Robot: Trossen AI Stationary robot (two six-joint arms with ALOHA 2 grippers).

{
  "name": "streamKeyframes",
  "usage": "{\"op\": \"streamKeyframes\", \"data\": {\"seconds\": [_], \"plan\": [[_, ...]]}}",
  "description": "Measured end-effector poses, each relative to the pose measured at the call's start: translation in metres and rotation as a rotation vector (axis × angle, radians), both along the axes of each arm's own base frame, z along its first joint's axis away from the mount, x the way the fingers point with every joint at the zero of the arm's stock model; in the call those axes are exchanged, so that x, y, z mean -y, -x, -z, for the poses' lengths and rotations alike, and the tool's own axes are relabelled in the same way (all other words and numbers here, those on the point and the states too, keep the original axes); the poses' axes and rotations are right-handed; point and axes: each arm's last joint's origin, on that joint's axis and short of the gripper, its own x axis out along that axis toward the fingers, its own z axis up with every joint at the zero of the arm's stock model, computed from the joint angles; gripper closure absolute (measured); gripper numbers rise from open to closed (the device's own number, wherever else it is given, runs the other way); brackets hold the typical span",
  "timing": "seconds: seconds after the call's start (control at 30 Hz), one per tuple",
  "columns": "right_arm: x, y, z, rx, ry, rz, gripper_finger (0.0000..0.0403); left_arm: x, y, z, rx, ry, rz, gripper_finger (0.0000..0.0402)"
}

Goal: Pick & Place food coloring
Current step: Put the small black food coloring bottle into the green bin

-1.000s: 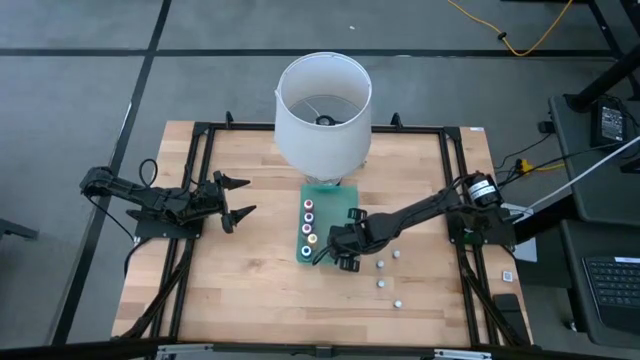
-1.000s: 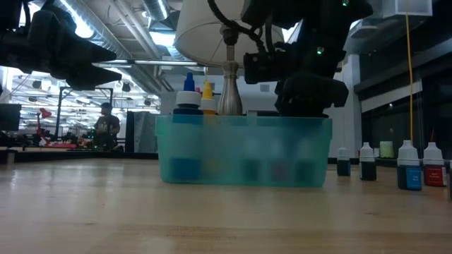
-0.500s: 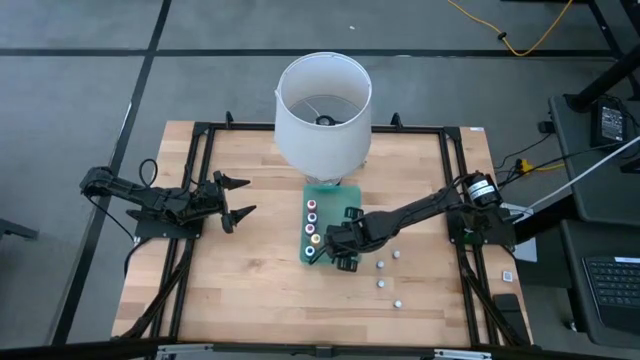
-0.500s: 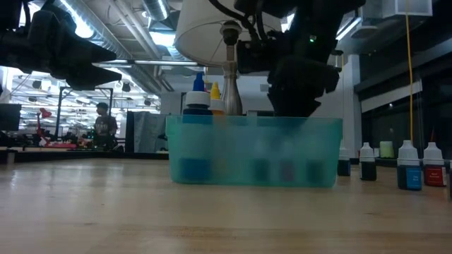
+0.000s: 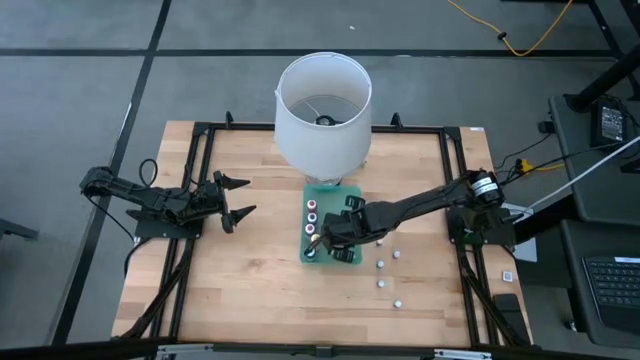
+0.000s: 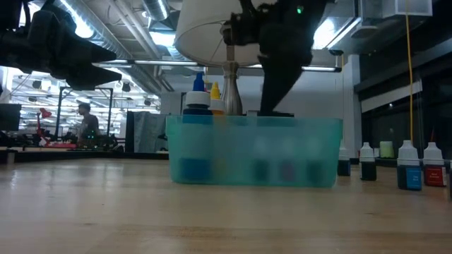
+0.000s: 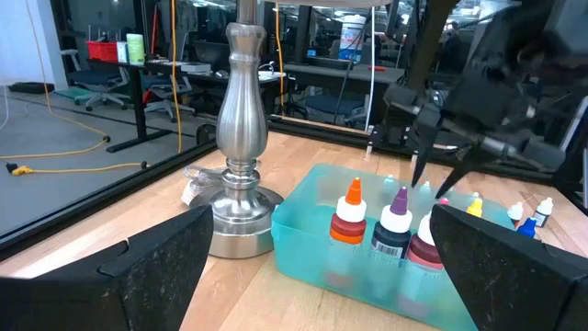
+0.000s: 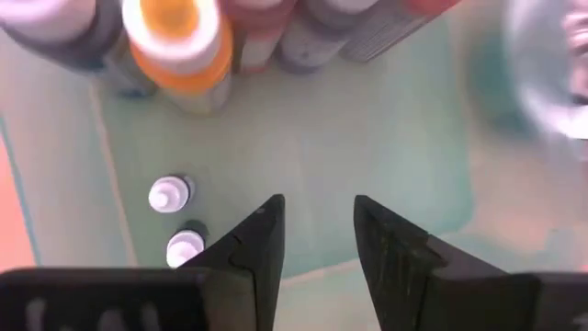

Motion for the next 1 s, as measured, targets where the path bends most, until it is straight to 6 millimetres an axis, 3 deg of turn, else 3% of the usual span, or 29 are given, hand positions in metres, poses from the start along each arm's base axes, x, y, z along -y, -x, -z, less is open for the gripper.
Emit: {"op": "streamKeyframes", "data": {"seconds": [0.17, 0.43, 0.63, 1.0], "plan": [[0.002, 0.008, -0.019, 0.042, -0.039, 0.057, 0.0250, 0.000, 0.000, 0.000, 0.000, 0.000, 0.000, 0.0002], [0.010, 0.026, -0.040, 0.132, -0.047, 0.216, 0.0149, 0.000, 0.000, 0.000, 0.000, 0.000, 0.000, 0.0002], [0.025, 0.051, -0.036, 0.132, -0.100, 0.438, 0.0119, 0.000, 0.000, 0.000, 0.000, 0.000, 0.000, 0.0002], [0.032, 0.091, -0.011, 0.042, -0.088, 0.491, 0.0118, 0.000, 0.000, 0.000, 0.000, 0.000, 0.000, 0.0002]]}}
